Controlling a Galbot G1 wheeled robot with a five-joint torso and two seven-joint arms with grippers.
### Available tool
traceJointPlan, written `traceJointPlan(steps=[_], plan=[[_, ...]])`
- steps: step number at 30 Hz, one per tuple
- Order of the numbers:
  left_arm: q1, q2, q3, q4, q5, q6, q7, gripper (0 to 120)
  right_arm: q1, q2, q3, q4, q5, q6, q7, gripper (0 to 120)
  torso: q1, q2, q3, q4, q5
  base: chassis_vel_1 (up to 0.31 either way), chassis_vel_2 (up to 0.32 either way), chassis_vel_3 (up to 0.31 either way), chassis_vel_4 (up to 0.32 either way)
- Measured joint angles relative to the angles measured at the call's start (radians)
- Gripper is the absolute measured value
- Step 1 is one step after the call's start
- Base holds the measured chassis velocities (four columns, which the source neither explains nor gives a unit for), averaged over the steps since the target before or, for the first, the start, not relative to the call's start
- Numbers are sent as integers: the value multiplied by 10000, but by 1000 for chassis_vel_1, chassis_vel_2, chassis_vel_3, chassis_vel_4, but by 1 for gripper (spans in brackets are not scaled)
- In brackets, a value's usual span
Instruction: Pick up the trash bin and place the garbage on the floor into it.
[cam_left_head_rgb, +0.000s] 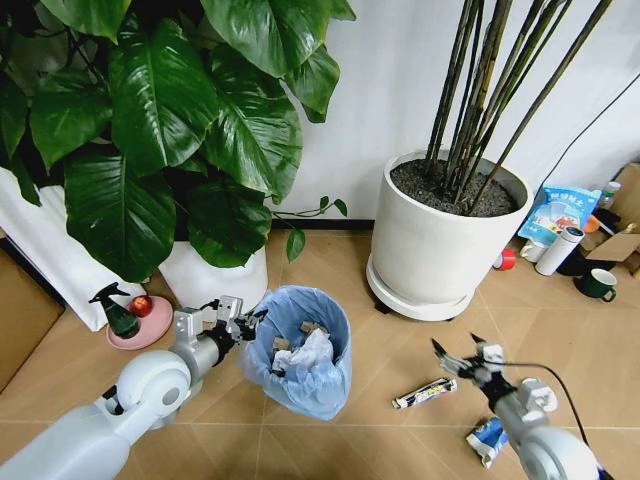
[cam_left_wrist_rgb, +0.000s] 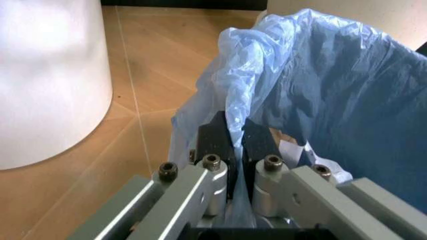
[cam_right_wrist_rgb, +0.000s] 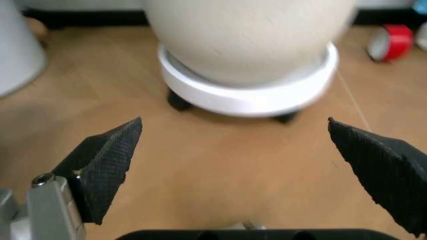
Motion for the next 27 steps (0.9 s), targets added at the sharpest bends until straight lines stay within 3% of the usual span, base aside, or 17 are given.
traceJointPlan(steps=[12, 27], plan=[[43, 140, -98, -61, 3, -20, -4, 0, -1986, 45, 397, 663, 1216, -1004, 2082, 100, 0, 0, 1, 1, -2, 0, 0, 0, 0], [151, 156, -136, -70, 9, -31, -32, 0, -2361, 12, 739, 41, 2892, -1369, 2162, 100, 0, 0, 1, 1, -2, 0, 0, 0, 0]])
